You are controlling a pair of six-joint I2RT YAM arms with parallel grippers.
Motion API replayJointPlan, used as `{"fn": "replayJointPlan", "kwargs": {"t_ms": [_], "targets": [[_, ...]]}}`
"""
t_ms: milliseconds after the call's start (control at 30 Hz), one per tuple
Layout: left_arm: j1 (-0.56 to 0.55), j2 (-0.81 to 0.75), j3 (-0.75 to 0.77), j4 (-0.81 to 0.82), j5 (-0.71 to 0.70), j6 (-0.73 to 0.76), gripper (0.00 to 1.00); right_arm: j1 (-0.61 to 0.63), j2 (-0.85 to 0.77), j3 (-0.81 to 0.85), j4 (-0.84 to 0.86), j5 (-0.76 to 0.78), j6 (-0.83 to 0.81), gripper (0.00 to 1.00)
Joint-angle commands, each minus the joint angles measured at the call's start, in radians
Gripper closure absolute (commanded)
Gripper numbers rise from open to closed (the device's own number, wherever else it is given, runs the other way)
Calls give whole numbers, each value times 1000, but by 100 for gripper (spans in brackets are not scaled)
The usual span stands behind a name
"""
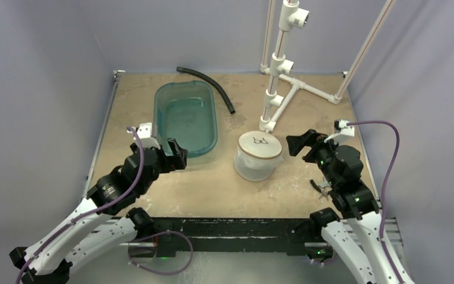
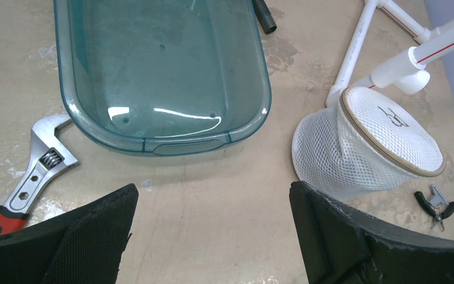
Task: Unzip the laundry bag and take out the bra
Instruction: Pick up the laundry bag at the center of the board.
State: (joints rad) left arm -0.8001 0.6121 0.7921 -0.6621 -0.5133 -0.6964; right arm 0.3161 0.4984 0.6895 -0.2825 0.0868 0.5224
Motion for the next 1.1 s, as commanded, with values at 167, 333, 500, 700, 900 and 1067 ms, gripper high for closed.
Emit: {"fn": "replayJointPlan", "kwargs": {"t_ms": [167,333,500,700,900,1067], "targets": [[-5,-30,-17,41,7,17,1,1,53,45,27,-81,-80,6],[-4,-28,-32,63,29,24,1,1,89,61,-37,-85,-37,8],[-5,-9,-43,75,32,16,1,3,78,-21,-42,-99,121,11],[-5,-11,-45,71,29,6,2,2,121,-101,33,-117,240,14],[-4,-20,-47,66,16,-3,2,1,153,-178,150,-177,361,16],[-5,-31,-45,58,16,-10,2,-1,146,-199,233,-197,429,19]]}}
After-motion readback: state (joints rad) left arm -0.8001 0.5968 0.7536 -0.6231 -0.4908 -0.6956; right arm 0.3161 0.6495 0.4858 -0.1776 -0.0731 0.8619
